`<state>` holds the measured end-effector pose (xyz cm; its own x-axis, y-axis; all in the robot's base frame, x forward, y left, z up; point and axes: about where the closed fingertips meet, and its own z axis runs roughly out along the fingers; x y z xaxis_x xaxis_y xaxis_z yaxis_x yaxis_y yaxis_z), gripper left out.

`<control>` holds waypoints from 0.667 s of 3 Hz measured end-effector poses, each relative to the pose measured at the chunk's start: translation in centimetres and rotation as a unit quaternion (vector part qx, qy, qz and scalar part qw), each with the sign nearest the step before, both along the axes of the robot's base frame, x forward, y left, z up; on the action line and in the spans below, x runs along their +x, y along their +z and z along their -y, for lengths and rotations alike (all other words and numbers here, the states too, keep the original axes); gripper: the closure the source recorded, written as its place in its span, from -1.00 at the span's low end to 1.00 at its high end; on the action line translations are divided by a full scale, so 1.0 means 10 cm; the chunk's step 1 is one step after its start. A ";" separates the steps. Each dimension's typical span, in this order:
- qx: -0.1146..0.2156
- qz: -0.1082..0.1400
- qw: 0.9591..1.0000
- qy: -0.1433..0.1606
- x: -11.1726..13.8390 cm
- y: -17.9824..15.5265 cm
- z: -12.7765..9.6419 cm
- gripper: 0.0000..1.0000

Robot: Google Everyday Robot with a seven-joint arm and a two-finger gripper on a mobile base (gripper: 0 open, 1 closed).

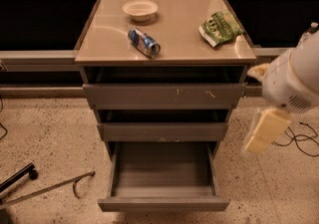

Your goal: Close bottom drawer

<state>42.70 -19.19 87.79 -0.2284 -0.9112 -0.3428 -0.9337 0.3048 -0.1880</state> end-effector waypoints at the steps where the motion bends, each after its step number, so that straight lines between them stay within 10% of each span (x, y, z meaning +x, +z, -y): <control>1: 0.049 -0.031 0.998 0.012 -0.09 -0.91 -0.28 -1.00; 2: 0.082 -0.054 0.995 0.013 -0.20 -1.74 -0.55 -1.00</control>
Offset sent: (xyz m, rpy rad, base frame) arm -0.0345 0.0845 -0.2674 0.2487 0.1847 0.0371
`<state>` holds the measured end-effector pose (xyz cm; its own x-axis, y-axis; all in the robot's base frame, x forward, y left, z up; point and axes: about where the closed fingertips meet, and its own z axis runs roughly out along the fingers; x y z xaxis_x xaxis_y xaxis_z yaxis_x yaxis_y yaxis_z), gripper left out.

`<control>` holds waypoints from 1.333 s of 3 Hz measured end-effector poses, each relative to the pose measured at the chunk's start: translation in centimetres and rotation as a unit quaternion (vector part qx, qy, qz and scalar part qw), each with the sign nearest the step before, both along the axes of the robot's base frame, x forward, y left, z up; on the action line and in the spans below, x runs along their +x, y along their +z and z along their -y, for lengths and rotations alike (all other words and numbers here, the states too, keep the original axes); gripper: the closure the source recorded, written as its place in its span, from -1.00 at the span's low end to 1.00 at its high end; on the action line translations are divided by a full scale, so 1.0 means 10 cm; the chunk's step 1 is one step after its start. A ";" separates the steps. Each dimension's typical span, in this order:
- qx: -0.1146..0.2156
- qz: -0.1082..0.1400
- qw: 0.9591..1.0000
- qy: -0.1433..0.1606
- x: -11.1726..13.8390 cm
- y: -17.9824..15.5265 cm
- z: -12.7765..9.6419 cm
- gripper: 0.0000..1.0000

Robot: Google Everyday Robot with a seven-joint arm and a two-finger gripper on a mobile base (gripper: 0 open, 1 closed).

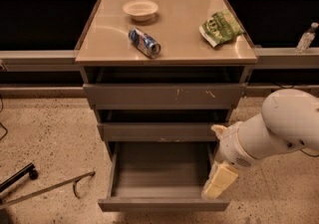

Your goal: Close bottom drawer

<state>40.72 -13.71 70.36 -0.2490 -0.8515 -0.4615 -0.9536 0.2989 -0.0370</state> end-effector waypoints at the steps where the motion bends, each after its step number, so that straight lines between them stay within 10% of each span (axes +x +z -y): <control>1: 0.000 0.000 1.000 0.000 0.00 0.00 0.00 -1.00; 2: 0.009 0.000 1.000 -0.005 -0.02 -0.10 -0.03 -1.00; 4: 0.056 -0.077 0.995 -0.004 -0.42 -1.76 -0.54 -1.00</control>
Offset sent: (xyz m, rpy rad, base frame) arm -0.0041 0.0039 -0.0250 0.0491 -0.0009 -0.0299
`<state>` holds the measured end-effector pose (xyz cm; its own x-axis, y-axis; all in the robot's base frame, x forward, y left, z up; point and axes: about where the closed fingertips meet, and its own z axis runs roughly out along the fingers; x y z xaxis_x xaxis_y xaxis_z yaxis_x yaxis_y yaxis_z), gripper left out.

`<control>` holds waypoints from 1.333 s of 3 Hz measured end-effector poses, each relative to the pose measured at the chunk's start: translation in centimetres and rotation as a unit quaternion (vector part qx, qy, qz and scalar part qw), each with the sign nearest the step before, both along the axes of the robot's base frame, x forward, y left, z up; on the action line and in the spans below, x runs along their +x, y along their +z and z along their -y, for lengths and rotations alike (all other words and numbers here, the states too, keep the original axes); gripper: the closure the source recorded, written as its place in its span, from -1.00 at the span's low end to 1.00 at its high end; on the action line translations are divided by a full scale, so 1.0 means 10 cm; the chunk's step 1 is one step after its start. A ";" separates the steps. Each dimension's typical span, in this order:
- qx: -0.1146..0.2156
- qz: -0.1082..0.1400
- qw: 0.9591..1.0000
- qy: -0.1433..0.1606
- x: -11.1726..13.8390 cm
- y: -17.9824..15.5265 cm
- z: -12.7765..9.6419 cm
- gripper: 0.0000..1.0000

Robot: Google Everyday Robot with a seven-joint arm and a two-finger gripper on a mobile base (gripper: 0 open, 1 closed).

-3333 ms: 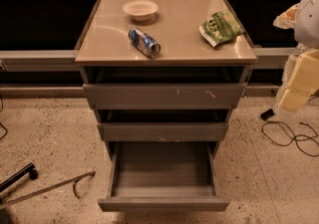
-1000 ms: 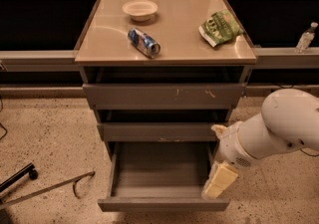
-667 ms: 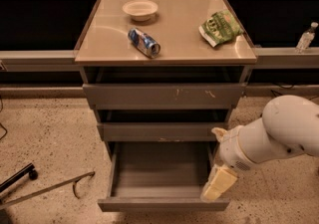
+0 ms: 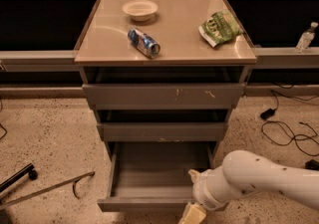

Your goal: Close bottom drawer

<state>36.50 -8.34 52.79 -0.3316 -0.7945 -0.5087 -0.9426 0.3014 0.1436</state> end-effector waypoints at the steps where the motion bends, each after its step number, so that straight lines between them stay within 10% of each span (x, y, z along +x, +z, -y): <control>1: 0.031 -0.020 0.999 0.010 -0.08 -0.72 -0.33 -1.00; 4: 0.067 -0.066 0.995 0.013 -0.33 -1.60 -0.64 -1.00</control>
Offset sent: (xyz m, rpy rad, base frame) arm -0.0294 0.0786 -0.1733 0.1636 0.1505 0.0420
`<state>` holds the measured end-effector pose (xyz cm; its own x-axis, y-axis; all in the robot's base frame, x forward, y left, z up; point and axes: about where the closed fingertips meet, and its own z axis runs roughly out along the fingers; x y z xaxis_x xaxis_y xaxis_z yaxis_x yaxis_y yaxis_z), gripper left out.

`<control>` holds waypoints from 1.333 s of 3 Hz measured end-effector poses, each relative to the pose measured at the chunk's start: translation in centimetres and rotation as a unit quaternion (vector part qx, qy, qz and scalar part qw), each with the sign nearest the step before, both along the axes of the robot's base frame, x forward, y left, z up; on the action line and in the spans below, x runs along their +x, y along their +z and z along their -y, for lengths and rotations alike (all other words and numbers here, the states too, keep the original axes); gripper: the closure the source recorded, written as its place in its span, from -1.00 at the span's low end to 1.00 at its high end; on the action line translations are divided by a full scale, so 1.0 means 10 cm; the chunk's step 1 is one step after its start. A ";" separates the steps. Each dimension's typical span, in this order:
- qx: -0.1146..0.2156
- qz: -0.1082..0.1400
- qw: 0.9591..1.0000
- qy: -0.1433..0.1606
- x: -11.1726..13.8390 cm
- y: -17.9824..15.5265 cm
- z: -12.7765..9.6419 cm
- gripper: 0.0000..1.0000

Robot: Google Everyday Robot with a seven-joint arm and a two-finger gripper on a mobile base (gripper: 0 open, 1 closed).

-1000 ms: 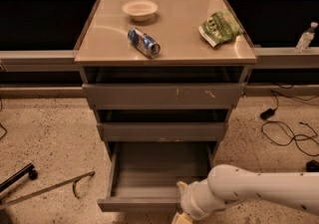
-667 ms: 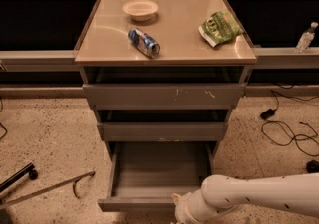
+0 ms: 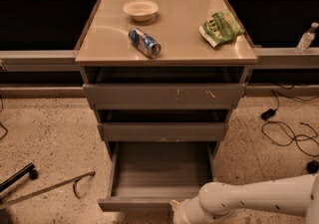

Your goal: Close bottom drawer

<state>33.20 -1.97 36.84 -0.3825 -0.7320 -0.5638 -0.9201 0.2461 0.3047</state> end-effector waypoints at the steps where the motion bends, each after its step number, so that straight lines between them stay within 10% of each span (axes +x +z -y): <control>1: 0.006 -0.014 1.000 0.003 -0.06 -0.63 -0.10 -1.00; 4: 0.017 -0.057 0.997 0.043 0.06 -1.84 -0.46 -1.00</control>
Offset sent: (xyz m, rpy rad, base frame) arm -0.0205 0.0331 -0.1788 0.0692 0.1091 0.0389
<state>33.82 2.61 18.48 -0.3819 -0.7459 -0.5457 -0.8965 0.1556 0.4148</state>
